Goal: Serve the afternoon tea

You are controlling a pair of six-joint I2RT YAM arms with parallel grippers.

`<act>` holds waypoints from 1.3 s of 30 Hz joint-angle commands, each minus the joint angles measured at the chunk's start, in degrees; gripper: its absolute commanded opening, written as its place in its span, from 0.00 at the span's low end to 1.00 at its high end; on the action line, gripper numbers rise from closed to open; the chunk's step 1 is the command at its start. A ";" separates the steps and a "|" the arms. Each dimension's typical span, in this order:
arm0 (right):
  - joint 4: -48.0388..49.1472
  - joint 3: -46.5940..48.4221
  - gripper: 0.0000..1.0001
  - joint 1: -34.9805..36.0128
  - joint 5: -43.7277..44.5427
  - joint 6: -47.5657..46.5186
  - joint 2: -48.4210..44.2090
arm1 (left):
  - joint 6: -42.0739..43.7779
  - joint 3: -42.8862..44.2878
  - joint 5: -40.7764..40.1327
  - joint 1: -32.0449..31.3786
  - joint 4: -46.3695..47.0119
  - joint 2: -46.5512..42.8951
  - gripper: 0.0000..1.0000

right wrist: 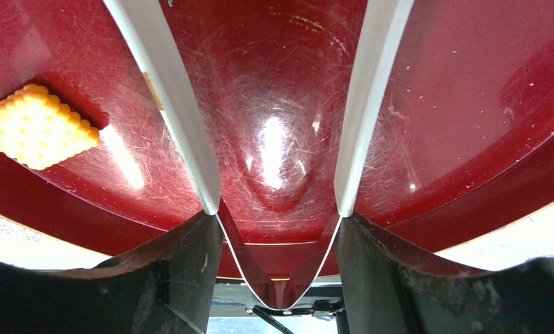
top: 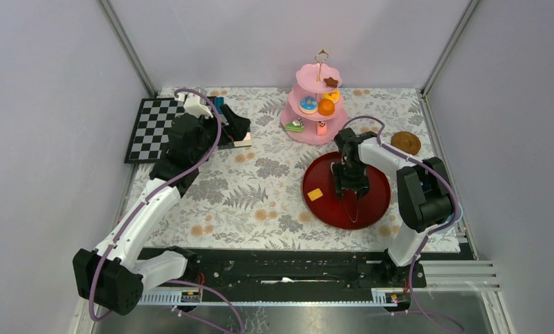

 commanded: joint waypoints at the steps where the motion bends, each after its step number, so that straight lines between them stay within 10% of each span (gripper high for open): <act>1: -0.38 1.62 0.62 -0.12 -0.58 -0.28 -0.19 | -0.16 2.59 0.37 -0.07 2.41 -0.13 0.99; 20: -6.46 7.04 0.36 2.55 -0.48 2.19 -16.91 | -0.60 2.66 1.00 -0.07 2.37 0.12 0.99; 39: -20.24 75.06 0.36 2.81 2.33 -2.28 18.78 | 0.06 2.45 -0.05 -0.07 2.48 0.22 0.99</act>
